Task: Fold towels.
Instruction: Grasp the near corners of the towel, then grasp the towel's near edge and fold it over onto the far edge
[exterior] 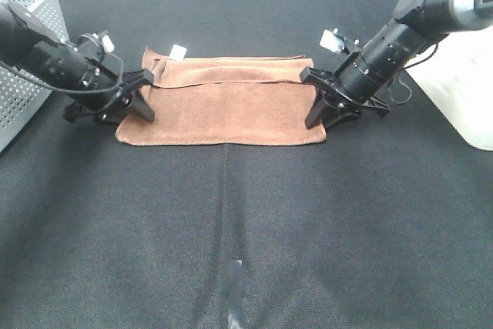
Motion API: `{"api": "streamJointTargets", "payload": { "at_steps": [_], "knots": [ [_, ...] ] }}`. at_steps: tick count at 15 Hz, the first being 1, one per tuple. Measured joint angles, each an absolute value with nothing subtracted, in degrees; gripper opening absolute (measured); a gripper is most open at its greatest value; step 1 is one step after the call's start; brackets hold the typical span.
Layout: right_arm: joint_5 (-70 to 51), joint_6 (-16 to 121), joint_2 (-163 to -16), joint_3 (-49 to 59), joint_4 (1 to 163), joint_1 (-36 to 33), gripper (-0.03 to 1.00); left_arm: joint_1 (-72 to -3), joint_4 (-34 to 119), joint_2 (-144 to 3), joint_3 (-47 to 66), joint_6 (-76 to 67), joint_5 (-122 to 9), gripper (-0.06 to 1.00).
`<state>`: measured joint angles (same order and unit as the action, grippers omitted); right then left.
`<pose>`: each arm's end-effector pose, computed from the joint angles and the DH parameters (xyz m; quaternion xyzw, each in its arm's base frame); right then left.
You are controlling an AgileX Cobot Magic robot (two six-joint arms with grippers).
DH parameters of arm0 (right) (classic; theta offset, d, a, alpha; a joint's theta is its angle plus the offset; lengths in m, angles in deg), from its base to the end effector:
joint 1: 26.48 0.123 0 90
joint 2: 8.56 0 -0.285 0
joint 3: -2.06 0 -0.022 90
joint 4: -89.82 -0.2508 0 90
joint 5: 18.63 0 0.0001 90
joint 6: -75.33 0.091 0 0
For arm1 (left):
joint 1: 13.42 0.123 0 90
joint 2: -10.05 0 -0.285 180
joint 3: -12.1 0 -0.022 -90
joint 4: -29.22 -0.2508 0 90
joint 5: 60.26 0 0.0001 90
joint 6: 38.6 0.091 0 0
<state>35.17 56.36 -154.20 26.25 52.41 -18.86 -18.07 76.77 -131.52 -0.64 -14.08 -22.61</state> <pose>0.4659 0.1074 0.0940 -0.0439 0.9621 0.2612 0.0654 0.4601 -0.0786 0.0856 -0.0499 0.9520 -0.2593 0.1548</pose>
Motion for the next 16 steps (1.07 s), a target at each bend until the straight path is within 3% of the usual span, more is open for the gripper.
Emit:
{"api": "streamJointTargets", "payload": {
  "at_steps": [2, 7, 16],
  "knots": [
    [35.3, 56.4, -154.3, 26.3, 52.6, -18.9, 0.0, -18.3, 76.6, -131.9, -0.6, -15.6, -20.0, 0.02],
    [36.9, 57.9, -152.1, 23.5, 53.1, -18.9, 0.0, -18.3, 70.7, -128.4, -0.1, -17.2, -14.9, 0.01],
    [27.2, 54.0, -132.4, -10.9, 52.2, -18.7, 0.0, -18.4, 66.7, -111.9, 25.1, -18.4, -16.0, 0.01]
  ]
}}
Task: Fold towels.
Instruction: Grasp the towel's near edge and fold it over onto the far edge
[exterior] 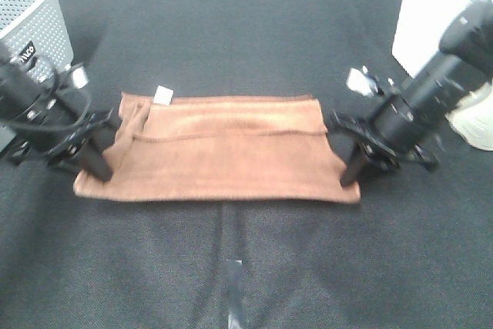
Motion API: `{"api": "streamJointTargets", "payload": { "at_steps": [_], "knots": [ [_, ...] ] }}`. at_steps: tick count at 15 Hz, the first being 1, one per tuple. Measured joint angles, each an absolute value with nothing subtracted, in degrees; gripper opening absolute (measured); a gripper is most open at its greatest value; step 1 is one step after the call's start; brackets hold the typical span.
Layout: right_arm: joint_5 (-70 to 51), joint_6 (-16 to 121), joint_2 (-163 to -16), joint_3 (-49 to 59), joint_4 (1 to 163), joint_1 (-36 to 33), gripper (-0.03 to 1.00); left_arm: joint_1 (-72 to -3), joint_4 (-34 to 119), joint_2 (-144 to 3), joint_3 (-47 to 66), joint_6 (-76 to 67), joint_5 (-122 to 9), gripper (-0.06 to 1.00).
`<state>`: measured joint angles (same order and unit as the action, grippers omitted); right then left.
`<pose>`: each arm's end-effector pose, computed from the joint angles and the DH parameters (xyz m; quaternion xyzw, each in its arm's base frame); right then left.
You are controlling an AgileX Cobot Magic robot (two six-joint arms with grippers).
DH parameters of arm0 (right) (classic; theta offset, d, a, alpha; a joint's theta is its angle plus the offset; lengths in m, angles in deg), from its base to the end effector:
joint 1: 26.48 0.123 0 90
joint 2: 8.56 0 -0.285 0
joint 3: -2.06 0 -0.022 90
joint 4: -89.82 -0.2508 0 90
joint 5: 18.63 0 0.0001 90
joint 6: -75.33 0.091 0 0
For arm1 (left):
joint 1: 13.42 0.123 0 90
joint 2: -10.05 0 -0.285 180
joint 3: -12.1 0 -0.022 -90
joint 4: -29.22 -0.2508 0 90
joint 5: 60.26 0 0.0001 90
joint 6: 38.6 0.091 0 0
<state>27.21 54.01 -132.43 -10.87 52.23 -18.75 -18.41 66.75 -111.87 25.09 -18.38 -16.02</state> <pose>0.3436 0.0869 0.1103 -0.0150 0.9738 0.2269 0.0051 0.3497 -0.0694 0.1217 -0.0167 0.9739 -0.2232 0.0369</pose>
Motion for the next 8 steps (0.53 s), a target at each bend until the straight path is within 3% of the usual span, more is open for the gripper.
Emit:
{"api": "streamJointTargets", "payload": {
  "at_steps": [3, 8],
  "knots": [
    [26.1, 53.0, -130.5, -15.6, 51.5, -18.3, 0.0, -18.8, 67.0, -109.2, 32.5, -18.3, -18.6, 0.01],
    [26.4, 52.8, -130.1, -12.9, 52.1, -18.3, 0.0, -18.8, 66.9, -109.2, 30.9, -18.9, -19.6, 0.01]
  ]
}}
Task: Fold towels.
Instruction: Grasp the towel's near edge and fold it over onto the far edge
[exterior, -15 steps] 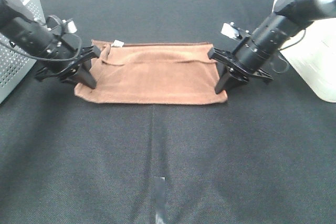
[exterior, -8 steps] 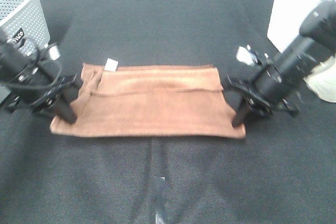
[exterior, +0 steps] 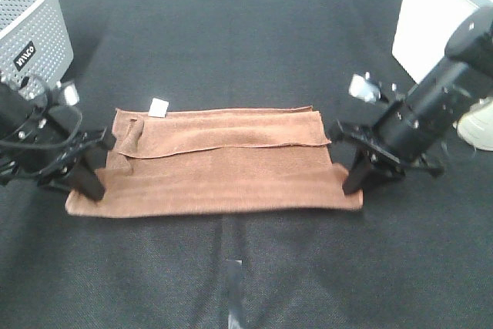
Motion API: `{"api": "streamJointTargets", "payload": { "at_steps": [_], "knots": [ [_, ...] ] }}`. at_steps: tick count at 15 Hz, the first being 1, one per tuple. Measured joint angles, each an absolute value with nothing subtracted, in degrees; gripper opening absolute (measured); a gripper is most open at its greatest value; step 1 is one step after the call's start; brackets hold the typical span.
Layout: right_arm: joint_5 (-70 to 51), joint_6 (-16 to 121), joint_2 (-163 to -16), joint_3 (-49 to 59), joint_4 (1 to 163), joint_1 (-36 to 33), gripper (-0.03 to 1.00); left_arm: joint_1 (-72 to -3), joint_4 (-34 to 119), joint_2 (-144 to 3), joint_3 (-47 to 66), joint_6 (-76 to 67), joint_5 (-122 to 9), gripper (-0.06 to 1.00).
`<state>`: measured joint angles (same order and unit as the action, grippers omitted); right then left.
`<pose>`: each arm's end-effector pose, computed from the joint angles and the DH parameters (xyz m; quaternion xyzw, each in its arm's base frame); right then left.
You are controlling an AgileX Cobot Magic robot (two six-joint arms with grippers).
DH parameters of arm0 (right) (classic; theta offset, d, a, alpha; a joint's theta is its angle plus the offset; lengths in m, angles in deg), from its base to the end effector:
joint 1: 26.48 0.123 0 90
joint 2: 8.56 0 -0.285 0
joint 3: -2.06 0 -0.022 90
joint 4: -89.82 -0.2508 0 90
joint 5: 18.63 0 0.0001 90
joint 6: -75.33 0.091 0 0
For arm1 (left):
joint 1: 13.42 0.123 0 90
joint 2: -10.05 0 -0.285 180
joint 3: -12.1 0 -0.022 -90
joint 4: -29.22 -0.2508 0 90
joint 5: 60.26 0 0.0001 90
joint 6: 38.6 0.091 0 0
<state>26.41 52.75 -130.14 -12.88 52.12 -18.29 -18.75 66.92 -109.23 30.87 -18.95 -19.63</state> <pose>0.3358 0.0882 0.1172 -0.0280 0.9738 0.2253 0.0155 0.3298 -0.0672 0.1171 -0.0324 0.9764 -0.2102 0.0374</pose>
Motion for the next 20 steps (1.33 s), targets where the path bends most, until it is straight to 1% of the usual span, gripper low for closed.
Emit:
{"api": "streamJointTargets", "payload": {
  "at_steps": [3, 6, 7, 8, 10, 13, 15, 16, 17, 18, 19, 20],
  "knots": [
    [27.4, 52.8, -130.3, -4.9, 52.9, -18.3, 0.0, -18.8, 66.3, -109.2, 24.2, -20.8, -20.1, 0.01],
    [29.6, 53.3, -133.6, 3.9, 53.1, -18.3, 0.0, -18.8, 65.9, -110.4, 16.7, -21.0, -20.3, 0.01],
    [29.6, 53.3, -133.6, 3.9, 53.1, -18.3, 0.0, -18.8, 65.9, -110.4, 16.7, -21.0, -20.3, 0.01],
    [30.6, 53.4, -136.1, 8.3, 53.2, -18.3, 0.0, -18.8, 65.9, -112.4, 13.3, -21.0, -20.8, 0.01],
    [31.0, 53.6, -139.7, 13.6, 53.3, -18.3, 0.0, -18.8, 64.8, -116.1, 9.2, -21.1, -21.6, 0.01],
    [31.0, 54.0, -144.9, 19.3, 53.3, -18.3, 0.0, -18.8, 63.0, -121.2, 4.9, -21.1, -23.0, 0.01],
    [30.6, 54.8, -147.2, 20.1, 53.4, -18.3, 0.0, -18.8, 63.1, -124.1, 3.1, -21.2, -23.8, 0.01],
    [30.4, 54.8, -147.9, 20.2, 53.4, -18.3, 0.04, -18.8, 63.2, -125.0, 2.6, -21.8, -24.4, 0.03],
    [30.0, 54.8, -148.3, 20.2, 53.4, -18.3, 0.13, -18.8, 63.2, -125.3, 2.4, -21.9, -24.8, 0.09],
    [29.4, 54.8, -148.3, 20.2, 53.4, -18.3, 0.28, -18.8, 63.1, -125.4, 2.3, -22.0, -25.7, 0.19],
    [29.2, 54.8, -148.3, 20.2, 53.4, -18.3, 0.47, -18.8, 63.1, -125.4, 2.3, -22.0, -26.3, 0.34],
    [29.2, 54.8, -148.3, 20.2, 53.4, -18.3, 0.63, -18.7, 63.1, -125.4, 2.3, -22.0, -26.4, 0.5]
  ]
}}
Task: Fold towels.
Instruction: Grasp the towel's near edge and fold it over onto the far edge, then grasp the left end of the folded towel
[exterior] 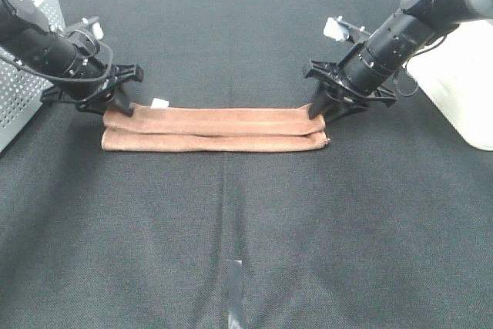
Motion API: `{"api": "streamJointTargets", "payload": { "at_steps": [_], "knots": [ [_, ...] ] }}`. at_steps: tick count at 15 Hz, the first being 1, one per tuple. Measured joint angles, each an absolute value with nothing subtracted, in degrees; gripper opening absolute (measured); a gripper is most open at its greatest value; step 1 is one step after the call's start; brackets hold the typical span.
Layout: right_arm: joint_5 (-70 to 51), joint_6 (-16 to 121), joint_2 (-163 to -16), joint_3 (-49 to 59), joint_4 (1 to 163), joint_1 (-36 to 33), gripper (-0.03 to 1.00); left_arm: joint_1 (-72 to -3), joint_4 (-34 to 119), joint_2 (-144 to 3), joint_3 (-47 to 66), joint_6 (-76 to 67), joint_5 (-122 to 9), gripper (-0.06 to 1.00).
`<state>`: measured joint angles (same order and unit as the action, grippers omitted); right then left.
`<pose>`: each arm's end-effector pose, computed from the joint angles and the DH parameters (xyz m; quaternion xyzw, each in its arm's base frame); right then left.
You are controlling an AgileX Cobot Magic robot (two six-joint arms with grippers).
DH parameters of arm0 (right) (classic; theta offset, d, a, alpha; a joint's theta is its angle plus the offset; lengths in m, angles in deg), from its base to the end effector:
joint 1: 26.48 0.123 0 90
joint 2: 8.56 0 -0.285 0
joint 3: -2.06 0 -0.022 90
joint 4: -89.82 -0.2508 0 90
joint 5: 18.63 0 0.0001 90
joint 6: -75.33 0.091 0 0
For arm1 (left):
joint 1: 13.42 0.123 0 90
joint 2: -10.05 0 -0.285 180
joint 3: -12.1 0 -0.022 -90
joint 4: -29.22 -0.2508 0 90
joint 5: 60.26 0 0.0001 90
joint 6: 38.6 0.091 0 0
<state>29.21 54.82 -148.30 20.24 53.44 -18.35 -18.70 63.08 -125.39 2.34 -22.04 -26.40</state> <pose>0.4559 0.1056 0.1164 -0.0525 0.9629 0.2388 0.1142 0.4518 -0.0702 0.1163 -0.0270 0.9640 -0.1849 0.1890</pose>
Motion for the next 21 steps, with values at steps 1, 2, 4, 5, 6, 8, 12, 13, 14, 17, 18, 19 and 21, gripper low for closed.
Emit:
{"api": "streamJointTargets", "payload": {
  "at_steps": [1, 2, 4, 5, 6, 8, 12, 13, 14, 17, 18, 19, 21],
  "knots": [
    [29.3, 54.8, -148.3, 20.2, 53.4, -18.3, 0.74, -18.7, 63.0, -125.4, 2.3, -22.2, -26.3, 0.65],
    [29.6, 54.8, -148.2, 20.2, 53.8, -18.3, 0.79, -18.6, 63.0, -125.4, 2.3, -22.8, -26.1, 0.75],
    [30.6, 54.9, -147.8, 20.2, 56.4, -18.3, 0.82, -18.6, 60.4, -125.4, 2.3, -26.4, -25.7, 0.81],
    [30.6, 55.4, -147.4, 20.2, 57.6, -18.3, 0.82, -18.6, 58.7, -125.4, 2.3, -27.8, -25.6, 0.81],
    [30.6, 56.0, -147.1, 20.2, 58.2, -18.3, 0.82, -18.6, 57.4, -125.4, 2.3, -28.7, -25.6, 0.81],
    [30.6, 56.4, -147.0, 20.2, 58.7, -18.3, 0.82, -18.6, 56.9, -125.4, 2.3, -29.5, -25.7, 0.81],
    [30.6, 56.4, -147.0, 20.2, 58.7, -18.3, 0.82, -19.3, 57.3, -125.9, 2.3, -29.6, -27.5, 0.8],
    [30.6, 56.4, -147.0, 20.2, 58.8, -18.3, 0.82, -19.3, 58.2, -126.7, 2.3, -29.6, -27.5, 0.78],
    [30.6, 56.4, -147.0, 20.2, 58.8, -18.3, 0.82, -19.3, 59.6, -127.1, 2.3, -29.6, -27.7, 0.77],
    [30.6, 56.4, -147.0, 20.2, 58.9, -18.3, 0.82, -19.4, 62.2, -127.6, 2.2, -29.6, -28.0, 0.75],
    [30.5, 56.4, -147.0, 20.2, 58.9, -18.3, 0.82, -19.5, 63.1, -128.0, 2.1, -29.6, -28.3, 0.73],
    [30.5, 56.4, -147.0, 20.2, 58.9, -18.3, 0.82, -19.8, 63.5, -128.4, 1.7, -29.6, -28.5, 0.71],
    [30.5, 56.4, -147.0, 20.2, 58.9, -18.3, 0.82, -20.5, 64.1, -128.9, 1.7, -29.6, -28.9, 0.44]
  ]
}}
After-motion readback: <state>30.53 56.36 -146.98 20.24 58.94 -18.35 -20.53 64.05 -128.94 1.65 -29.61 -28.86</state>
